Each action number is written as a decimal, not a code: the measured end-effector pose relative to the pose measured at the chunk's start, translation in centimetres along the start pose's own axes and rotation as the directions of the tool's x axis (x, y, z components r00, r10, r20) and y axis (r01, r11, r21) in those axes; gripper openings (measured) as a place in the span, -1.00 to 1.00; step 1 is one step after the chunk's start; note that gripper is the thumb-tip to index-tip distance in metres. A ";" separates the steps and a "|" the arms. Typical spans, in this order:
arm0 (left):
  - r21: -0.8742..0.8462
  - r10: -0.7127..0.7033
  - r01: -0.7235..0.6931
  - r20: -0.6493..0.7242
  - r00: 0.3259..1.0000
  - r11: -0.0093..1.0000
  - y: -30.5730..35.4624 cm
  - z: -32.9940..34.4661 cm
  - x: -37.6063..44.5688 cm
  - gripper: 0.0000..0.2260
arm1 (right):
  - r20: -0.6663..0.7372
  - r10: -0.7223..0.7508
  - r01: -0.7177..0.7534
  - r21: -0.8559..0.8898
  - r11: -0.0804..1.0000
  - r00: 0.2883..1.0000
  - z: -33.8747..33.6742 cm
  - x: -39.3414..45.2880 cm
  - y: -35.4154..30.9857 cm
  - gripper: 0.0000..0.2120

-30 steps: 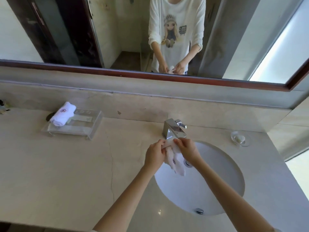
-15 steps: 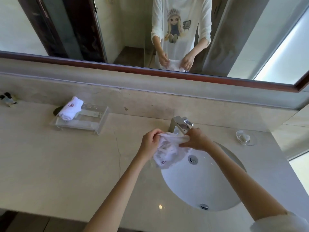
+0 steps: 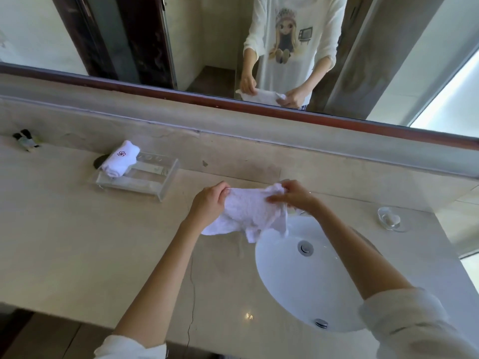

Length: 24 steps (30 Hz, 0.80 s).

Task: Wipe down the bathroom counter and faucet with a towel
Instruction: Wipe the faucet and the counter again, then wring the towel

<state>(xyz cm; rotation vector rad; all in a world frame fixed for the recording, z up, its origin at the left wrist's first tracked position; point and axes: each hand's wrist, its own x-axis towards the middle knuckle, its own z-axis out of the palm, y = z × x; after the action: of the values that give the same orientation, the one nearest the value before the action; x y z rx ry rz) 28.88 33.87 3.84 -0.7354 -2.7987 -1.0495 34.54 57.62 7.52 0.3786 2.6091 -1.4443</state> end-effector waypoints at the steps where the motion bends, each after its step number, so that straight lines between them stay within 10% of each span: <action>1: -0.059 -0.013 0.013 -0.008 1.000 0.998 -0.1 0.0 -0.3 -0.85 | -0.086 -0.057 0.059 0.017 0.998 0.995 0.2 0.2 0.0 -0.84; 6: -0.151 -0.137 0.131 -0.032 0.990 0.980 -0.2 -0.4 -2.2 -0.84 | -0.189 -0.092 0.131 0.206 0.970 0.978 3.3 -2.4 0.7 -0.87; 11: 0.188 -0.294 0.268 0.133 0.946 0.945 -2.5 3.4 -5.2 -0.84 | -0.080 0.012 0.000 0.148 0.989 0.997 8.9 -4.4 6.4 -0.64; 15: 0.379 -0.420 0.305 0.273 0.865 0.874 -3.9 7.5 -6.2 -0.66 | -0.053 -0.057 0.033 -0.387 0.921 0.997 13.8 -3.2 9.7 -0.27; 21: 0.575 -0.774 0.523 0.395 0.496 0.629 -4.4 10.4 -8.3 -0.42 | 0.226 0.036 0.119 -0.637 0.762 0.973 22.4 -2.6 10.9 -0.43; 24: 0.468 -0.754 0.598 0.305 0.582 0.650 -6.2 11.2 -8.0 -0.60 | 0.106 0.078 0.022 -0.717 0.697 0.991 26.1 -1.9 11.0 -0.34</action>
<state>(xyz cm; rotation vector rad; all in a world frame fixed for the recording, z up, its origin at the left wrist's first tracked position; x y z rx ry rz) 34.30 33.67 -10.26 0.2495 -3.6944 -0.4172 39.33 40.84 -14.80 0.2034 2.7672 -0.3131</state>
